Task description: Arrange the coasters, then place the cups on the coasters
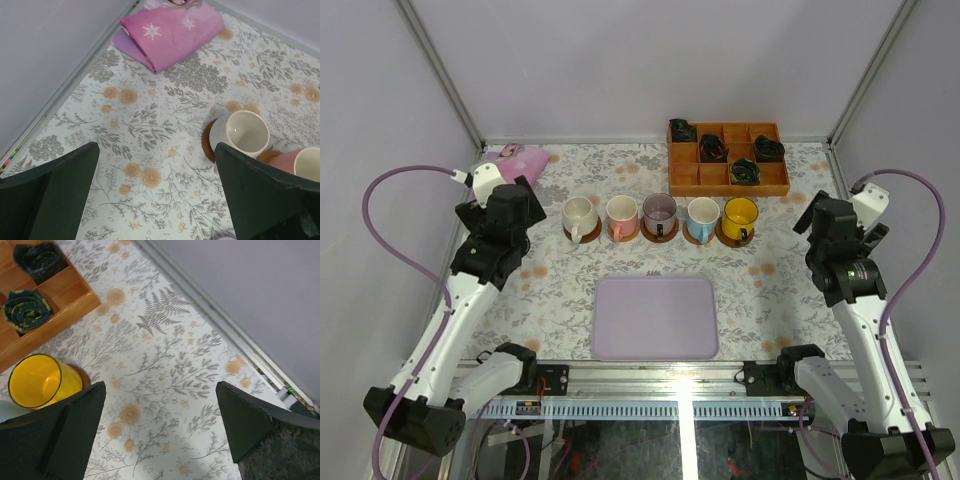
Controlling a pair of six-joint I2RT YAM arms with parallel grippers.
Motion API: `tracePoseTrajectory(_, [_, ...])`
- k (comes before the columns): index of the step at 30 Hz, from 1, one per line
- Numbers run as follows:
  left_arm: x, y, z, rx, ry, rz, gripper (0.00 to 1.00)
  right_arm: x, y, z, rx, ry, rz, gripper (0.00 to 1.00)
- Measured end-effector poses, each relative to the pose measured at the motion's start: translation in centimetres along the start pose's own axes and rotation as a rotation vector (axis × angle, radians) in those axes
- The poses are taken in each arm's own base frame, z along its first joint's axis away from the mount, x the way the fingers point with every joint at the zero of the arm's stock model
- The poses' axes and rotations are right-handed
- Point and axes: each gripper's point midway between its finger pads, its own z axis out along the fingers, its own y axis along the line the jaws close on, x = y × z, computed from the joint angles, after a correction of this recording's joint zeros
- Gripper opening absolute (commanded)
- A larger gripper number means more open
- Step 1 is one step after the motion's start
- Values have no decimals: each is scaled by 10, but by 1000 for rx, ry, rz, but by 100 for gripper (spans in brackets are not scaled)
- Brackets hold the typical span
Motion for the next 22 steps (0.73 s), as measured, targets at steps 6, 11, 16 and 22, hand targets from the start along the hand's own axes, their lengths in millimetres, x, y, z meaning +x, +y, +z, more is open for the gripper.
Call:
tracePoseTrajectory(6, [-11, 24, -14, -69, -51, -24, 100, -18, -31, -20, 82, -88, 28, 99])
tracePoseTrajectory(11, [-24, 44, -30, -105, -116, -66, 100, -31, -50, -32, 135, -151, 47, 99])
tracePoseTrajectory(16, [-34, 59, -43, -130, -168, -103, 100, -39, -56, -38, 153, -179, 57, 99])
tracePoseTrajectory(22, [-38, 74, -50, -184, -199, -123, 100, -39, -57, -38, 154, -179, 50, 99])
